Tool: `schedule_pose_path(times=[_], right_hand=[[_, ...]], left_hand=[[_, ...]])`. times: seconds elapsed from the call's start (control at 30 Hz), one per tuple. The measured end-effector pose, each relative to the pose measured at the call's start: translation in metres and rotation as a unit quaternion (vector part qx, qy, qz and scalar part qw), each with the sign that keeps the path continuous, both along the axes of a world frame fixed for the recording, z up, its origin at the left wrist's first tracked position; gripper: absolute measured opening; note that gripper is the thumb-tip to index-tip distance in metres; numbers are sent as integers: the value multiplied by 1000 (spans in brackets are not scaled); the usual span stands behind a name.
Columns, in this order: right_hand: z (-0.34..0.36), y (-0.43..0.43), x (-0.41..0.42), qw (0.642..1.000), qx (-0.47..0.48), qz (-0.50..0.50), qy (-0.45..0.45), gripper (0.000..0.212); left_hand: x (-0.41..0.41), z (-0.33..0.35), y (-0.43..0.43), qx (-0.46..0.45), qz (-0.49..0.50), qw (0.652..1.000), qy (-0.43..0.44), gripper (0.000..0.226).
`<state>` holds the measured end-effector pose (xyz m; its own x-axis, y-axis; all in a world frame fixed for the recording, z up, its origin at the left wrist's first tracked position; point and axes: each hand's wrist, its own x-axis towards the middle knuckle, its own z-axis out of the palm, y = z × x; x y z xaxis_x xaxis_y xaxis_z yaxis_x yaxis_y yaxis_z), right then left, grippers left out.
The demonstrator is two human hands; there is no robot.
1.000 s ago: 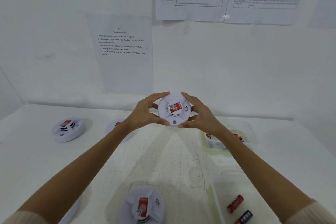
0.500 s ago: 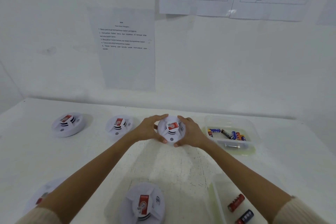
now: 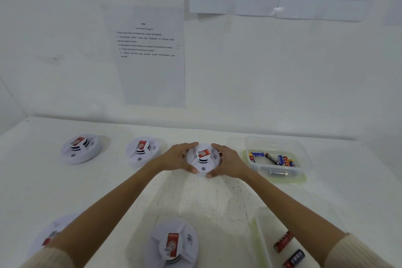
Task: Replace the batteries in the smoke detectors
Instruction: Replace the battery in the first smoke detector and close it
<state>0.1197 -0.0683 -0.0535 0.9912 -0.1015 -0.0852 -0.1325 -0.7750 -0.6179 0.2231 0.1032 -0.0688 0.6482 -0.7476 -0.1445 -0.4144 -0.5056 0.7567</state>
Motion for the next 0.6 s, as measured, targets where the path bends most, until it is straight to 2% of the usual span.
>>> schedule_pose_path(times=[0.1, 0.23, 0.43, 0.6], right_hand=[[2, 1, 0, 1000, -4, 5, 3, 75], [6, 4, 2, 999, -29, 20, -11, 85], [21, 21, 15, 996, 34, 25, -83, 85], [27, 61, 40, 991, 59, 67, -99, 86]], left_hand=[[-1, 2, 0, 20, -10, 1000, 0, 114], [2, 12, 6, -16, -5, 999, -31, 82], [15, 50, 56, -120, 65, 988, -72, 71], [23, 56, 101, -118, 105, 981, -113, 69]])
